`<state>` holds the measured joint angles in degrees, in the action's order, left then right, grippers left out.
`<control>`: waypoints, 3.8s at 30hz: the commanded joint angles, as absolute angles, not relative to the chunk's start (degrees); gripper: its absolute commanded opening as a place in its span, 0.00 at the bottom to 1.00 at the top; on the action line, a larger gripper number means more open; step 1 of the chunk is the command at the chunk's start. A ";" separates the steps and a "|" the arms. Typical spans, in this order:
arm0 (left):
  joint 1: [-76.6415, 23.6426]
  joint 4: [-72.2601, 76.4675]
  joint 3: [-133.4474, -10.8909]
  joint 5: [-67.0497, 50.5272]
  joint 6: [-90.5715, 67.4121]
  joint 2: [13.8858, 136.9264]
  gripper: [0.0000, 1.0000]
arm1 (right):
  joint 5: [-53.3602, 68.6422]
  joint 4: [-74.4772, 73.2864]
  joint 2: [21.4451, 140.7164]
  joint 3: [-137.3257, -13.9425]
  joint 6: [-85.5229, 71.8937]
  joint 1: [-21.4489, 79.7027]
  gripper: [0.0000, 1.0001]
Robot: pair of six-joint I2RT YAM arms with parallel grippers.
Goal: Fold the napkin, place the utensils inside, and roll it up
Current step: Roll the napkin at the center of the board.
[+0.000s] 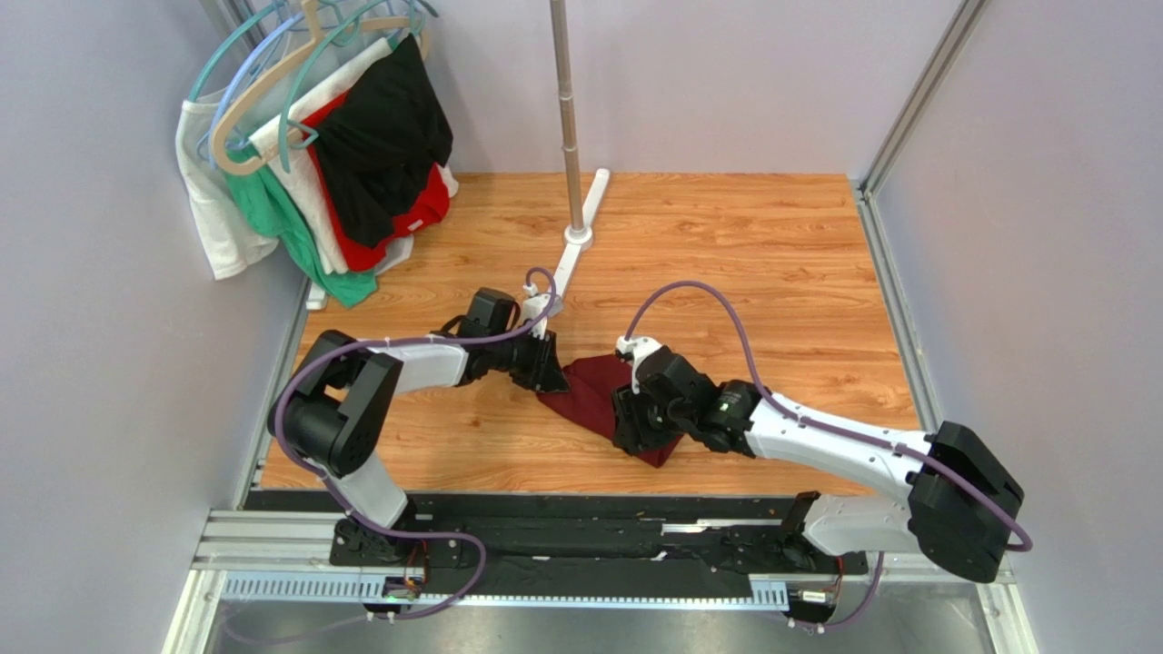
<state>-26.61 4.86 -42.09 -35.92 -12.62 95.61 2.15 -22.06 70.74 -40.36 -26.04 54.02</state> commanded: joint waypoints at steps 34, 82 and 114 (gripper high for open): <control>-27.69 -4.66 -47.72 -35.33 -8.44 99.14 0.23 | -21.01 -14.16 88.33 -49.05 -7.91 68.12 0.72; -24.61 -6.59 -46.76 -25.14 -17.23 86.75 0.98 | -1.15 -18.37 92.90 -46.76 -13.27 60.56 0.00; -35.24 19.60 -36.39 -47.47 -4.31 84.54 0.98 | 54.75 -14.93 104.06 -50.45 -8.01 35.16 0.00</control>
<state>-34.63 16.84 -33.91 -43.40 -8.73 82.91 49.15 -12.38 101.80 -49.12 -10.96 36.38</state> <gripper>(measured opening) 0.985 0.077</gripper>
